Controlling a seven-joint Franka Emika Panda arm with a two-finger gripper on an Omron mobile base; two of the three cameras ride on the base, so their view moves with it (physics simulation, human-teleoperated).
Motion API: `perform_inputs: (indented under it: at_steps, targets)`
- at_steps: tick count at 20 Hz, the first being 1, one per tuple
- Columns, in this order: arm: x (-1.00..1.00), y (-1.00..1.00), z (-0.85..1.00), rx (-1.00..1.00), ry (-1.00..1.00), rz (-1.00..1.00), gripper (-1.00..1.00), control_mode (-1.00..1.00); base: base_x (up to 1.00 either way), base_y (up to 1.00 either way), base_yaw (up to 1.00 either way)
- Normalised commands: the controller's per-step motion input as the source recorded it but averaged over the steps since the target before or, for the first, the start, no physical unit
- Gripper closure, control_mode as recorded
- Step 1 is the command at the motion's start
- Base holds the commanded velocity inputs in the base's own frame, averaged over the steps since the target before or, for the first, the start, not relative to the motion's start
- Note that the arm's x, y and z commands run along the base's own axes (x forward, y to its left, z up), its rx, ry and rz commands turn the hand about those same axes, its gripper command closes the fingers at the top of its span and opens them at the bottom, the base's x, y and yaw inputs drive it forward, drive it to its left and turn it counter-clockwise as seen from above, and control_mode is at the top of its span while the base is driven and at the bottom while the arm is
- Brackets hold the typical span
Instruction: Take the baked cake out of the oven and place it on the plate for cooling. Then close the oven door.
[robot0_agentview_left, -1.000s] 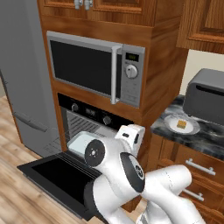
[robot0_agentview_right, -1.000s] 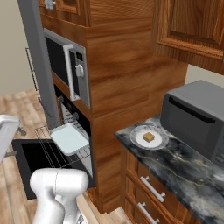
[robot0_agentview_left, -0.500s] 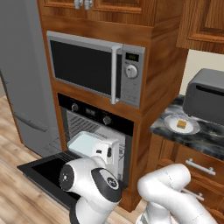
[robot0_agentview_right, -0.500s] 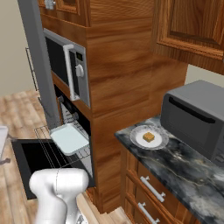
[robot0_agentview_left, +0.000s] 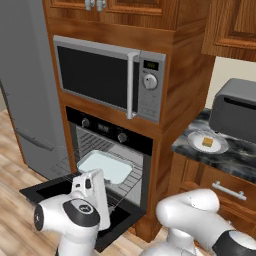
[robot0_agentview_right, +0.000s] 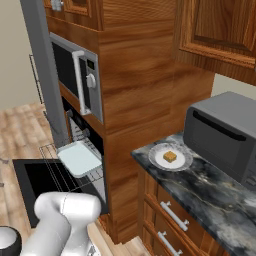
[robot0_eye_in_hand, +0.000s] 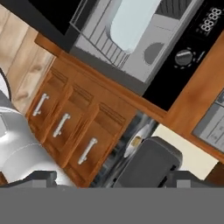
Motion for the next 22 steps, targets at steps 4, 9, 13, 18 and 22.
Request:
perform_inputs:
  at_steps: [4, 9, 13, 18, 22]
  targets:
    - [0.52, 0.69, -0.56, -0.22, 0.12, 0.0, -1.0, -1.0, 0.0, 0.0, 0.0]
    - [0.54, 0.45, -0.63, -0.18, 0.08, 0.01, -1.0, -1.0, 0.0, 0.0, 0.0]
    - [0.56, 0.15, -0.48, -0.07, 0.06, 0.03, -1.0, -1.0, 0.0, 0.0, 0.0]
    - [0.37, -0.11, -0.14, 0.03, 0.0, 0.0, -1.0, -1.0, 0.0, 0.0, 0.0]
    - [0.25, -0.16, -0.26, 0.02, 0.0, 0.0, -1.0, -1.0, 0.0, 0.0, 0.0]
